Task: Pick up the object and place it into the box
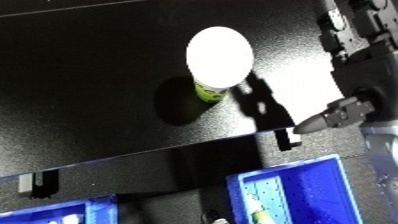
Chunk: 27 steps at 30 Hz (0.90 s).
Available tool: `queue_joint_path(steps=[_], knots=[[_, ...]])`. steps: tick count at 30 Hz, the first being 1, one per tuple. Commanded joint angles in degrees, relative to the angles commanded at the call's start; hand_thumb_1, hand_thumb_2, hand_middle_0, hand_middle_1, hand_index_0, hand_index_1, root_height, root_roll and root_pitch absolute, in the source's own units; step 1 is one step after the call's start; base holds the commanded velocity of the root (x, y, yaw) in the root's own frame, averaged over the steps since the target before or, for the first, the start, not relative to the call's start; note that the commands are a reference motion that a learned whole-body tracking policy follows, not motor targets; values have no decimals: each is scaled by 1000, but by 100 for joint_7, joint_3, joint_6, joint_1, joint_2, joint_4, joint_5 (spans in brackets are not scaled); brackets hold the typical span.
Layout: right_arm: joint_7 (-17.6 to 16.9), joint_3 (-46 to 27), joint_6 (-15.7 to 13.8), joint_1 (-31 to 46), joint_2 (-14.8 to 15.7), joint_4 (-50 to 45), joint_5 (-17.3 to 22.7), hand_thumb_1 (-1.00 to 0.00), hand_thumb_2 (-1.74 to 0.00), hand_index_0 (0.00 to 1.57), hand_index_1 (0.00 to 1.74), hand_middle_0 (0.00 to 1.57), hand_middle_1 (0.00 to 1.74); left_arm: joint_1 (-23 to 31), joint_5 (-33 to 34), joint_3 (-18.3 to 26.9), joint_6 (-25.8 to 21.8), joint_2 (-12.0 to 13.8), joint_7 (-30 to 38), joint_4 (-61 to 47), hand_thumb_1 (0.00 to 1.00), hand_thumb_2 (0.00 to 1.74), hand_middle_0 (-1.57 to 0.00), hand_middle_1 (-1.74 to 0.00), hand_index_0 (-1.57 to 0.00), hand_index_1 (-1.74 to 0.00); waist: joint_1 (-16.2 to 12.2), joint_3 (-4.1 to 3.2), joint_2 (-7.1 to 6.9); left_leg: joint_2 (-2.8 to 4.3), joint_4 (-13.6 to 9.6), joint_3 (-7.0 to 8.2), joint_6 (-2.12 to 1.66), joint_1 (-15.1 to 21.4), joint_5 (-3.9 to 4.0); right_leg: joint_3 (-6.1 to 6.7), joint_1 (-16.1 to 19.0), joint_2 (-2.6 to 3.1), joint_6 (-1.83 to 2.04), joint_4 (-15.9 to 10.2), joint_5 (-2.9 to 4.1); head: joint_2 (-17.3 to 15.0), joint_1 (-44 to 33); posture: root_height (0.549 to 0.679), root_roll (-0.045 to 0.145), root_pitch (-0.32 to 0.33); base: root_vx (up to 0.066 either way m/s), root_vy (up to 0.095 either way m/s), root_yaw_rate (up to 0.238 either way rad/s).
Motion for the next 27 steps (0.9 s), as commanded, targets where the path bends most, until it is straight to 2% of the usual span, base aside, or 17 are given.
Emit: queue_joint_path(steps=[4,8,20,27], knots=[[-217,285,271,-288,-49,297,-177,0,0,0,0,0,0,-29,69,-30,5,-4,1,43,0,0,0,0,0,0,81,19,14,-24,-21,-34,1,-5,25,-15,-3,-14,-23,9,-10,53,147,628,69,-27,15,-17,70],[-249,550,426,-504,-21,586,-241,0,0,0,0,0,0,-58,128,-50,32,-2,1,56,0,0,0,0,0,0,148,30,27,-39,13,-63,10,-36,24,-31,-20,-37,-43,49,-23,98,274,627,69,-28,18,-17,57],[-60,1108,784,-1033,161,1044,-172,0,0,0,0,0,0,-134,218,-181,116,-26,32,30,0,0,0,0,0,0,285,19,48,-60,148,-119,42,-118,-29,-55,-72,-78,-92,191,-96,320,760,623,70,-31,27,-11,44],[10,1304,1024,-1247,262,1036,-178,0,0,0,0,0,0,-137,262,-224,234,-35,48,-55,0,0,0,0,0,0,332,10,80,-80,181,-136,44,-133,-41,-33,-103,-92,-103,252,-125,366,939,622,71,-31,35,4,36]])
